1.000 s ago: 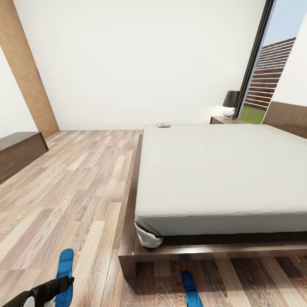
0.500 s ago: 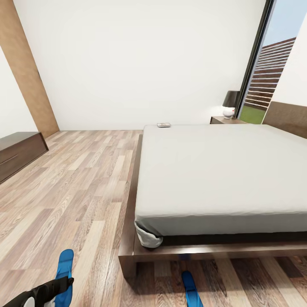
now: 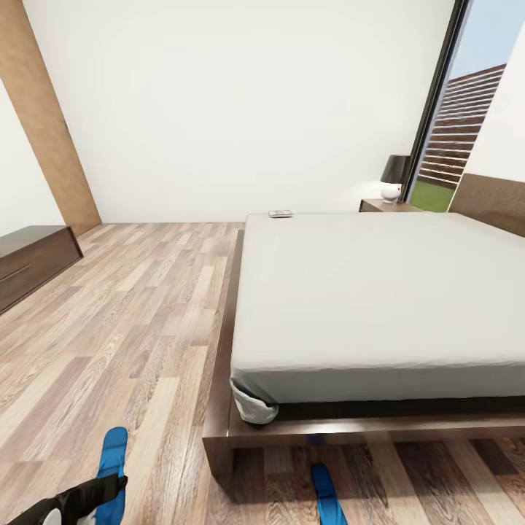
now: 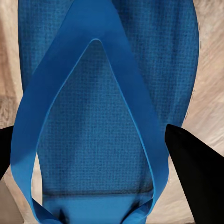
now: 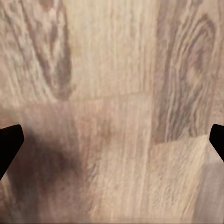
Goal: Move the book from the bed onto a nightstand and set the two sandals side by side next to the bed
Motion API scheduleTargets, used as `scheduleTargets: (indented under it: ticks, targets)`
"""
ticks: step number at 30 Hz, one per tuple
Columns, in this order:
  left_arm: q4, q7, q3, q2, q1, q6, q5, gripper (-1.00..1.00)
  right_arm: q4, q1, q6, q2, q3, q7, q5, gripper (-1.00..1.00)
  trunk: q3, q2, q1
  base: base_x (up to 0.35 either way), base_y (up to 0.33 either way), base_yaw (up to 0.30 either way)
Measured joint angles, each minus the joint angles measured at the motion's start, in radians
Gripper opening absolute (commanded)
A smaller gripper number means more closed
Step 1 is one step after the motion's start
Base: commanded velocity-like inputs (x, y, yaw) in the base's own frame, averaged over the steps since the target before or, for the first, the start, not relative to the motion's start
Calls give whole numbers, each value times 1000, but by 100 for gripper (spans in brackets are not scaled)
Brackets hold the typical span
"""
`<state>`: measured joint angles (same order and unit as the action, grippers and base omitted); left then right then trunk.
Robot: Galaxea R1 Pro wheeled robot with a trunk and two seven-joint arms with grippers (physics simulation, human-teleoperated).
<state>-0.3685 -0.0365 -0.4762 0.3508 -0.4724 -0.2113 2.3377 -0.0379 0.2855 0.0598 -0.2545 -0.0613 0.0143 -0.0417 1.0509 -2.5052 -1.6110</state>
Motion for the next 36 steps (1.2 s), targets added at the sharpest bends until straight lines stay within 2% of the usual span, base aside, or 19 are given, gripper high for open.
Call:
scheduleTargets:
  ticks: [5,10,14,16,17,18,20,22,23,24,28,32,36]
  targets:
    - [0,-1,-42,-14,-1,0,-1,-100,0,-19,0,-1,1,-3,-1,100,0,0,0,0,0,0]
    - [1,-1,-60,-21,-1,0,-1,-100,0,-36,3,-6,3,-11,0,100,0,0,0,0,0,0]
    - [1,-1,-67,-24,-1,0,0,-100,-1,-94,7,-46,27,-26,-2,100,0,0,0,0,0,0]
    - [1,-2,-68,-24,-1,0,0,-100,-1,-121,7,-62,60,-35,-2,100,0,0,0,0,0,0]
    - [1,-2,-68,-24,-1,0,0,-100,-1,-145,7,-73,105,-43,-3,100,0,0,0,0,0,0]
    - [2,-2,-68,-24,-1,0,0,-100,-1,-155,7,-77,131,-46,-2,100,0,0,0,0,0,0]
    - [2,-5,-69,-25,-1,0,0,-100,2,-179,5,-83,227,-73,0,100,0,0,0,0,0,0]
    - [2,-7,-69,-25,-1,0,-1,-100,5,-185,5,-80,252,-115,0,100,0,0,0,0,0,0]
    - [2,-8,-69,-25,-1,0,-1,-100,9,-189,5,-72,267,-173,1,100,0,0,0,0,0,0]
    - [2,-9,-69,-26,-1,0,-1,-100,11,-191,4,-64,273,-202,1,100,0,0,0,0,0,0]
    - [2,-10,-69,-26,-1,0,0,-100,17,-194,2,-22,286,-291,7,100,0,0,0,0,0,0]
    - [2,-10,-69,-25,-1,0,0,-100,23,-196,1,-1,291,-324,9,100,0,0,0,0,0,0]
    - [2,-10,-69,-25,-1,0,0,-100,26,-196,2,2,292,-329,9,100,0,0,0,0,0,0]
